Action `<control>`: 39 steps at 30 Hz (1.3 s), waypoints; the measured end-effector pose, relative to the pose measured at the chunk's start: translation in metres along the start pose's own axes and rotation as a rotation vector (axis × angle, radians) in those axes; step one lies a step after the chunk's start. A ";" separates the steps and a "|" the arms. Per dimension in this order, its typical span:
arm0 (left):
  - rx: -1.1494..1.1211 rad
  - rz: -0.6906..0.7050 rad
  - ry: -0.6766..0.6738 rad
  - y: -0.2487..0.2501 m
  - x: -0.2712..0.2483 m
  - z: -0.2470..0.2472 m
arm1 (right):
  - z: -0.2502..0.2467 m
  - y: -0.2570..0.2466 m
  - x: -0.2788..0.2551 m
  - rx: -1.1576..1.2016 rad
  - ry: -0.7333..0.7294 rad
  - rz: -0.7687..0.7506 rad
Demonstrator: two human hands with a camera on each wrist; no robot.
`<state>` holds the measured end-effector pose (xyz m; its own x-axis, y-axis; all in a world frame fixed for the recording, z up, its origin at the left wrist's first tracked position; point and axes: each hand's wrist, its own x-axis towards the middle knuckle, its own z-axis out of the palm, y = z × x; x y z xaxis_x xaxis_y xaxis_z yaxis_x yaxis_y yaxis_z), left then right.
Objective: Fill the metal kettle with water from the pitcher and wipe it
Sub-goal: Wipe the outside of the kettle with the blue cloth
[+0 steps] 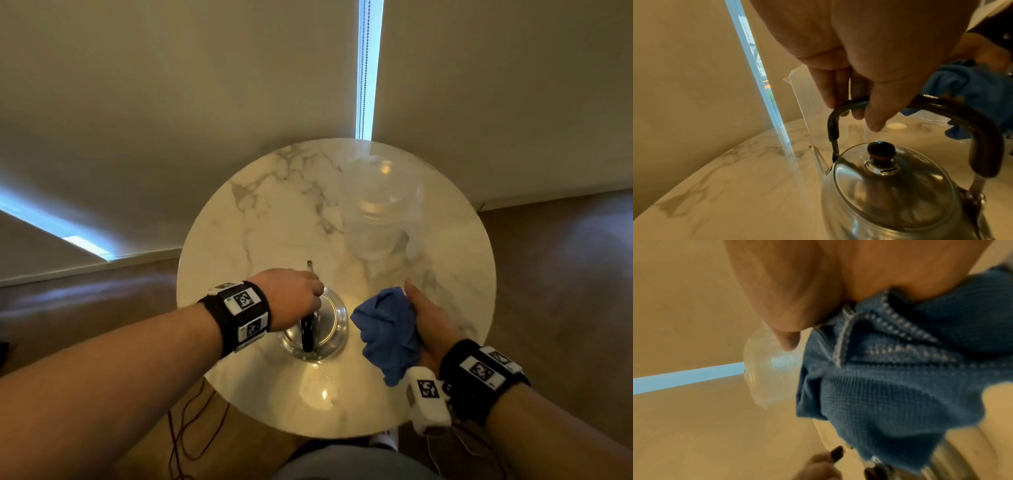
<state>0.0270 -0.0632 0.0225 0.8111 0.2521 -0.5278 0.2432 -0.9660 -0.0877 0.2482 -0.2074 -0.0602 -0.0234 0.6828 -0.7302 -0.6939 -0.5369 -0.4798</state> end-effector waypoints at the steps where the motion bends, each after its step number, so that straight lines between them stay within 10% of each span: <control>1: -0.007 0.009 0.000 -0.004 0.000 0.001 | 0.000 -0.002 0.002 -0.024 -0.020 -0.021; 8: -0.144 -0.131 0.041 -0.035 0.000 0.013 | 0.003 -0.003 -0.005 -0.360 0.069 -0.220; 23: -0.387 -0.462 0.279 -0.082 0.020 0.025 | -0.011 -0.005 -0.008 -0.198 0.266 -0.295; 27: -0.466 -0.487 0.611 -0.062 0.021 0.017 | -0.024 -0.014 -0.008 -0.262 0.249 -0.318; 30: -0.828 -0.422 0.671 -0.003 0.046 0.003 | -0.034 -0.025 -0.012 -0.303 0.209 -0.312; 35: -2.214 -0.493 0.115 0.093 0.121 -0.009 | -0.061 -0.038 -0.012 -0.409 0.101 -0.289; 39: -2.228 -0.539 0.250 0.122 0.167 0.000 | -0.100 -0.044 -0.007 -0.545 0.063 -0.207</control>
<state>0.1920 -0.1387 -0.0761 0.4786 0.5435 -0.6896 0.2440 0.6721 0.6991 0.3502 -0.2381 -0.0826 0.1274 0.7787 -0.6143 -0.2085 -0.5845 -0.7842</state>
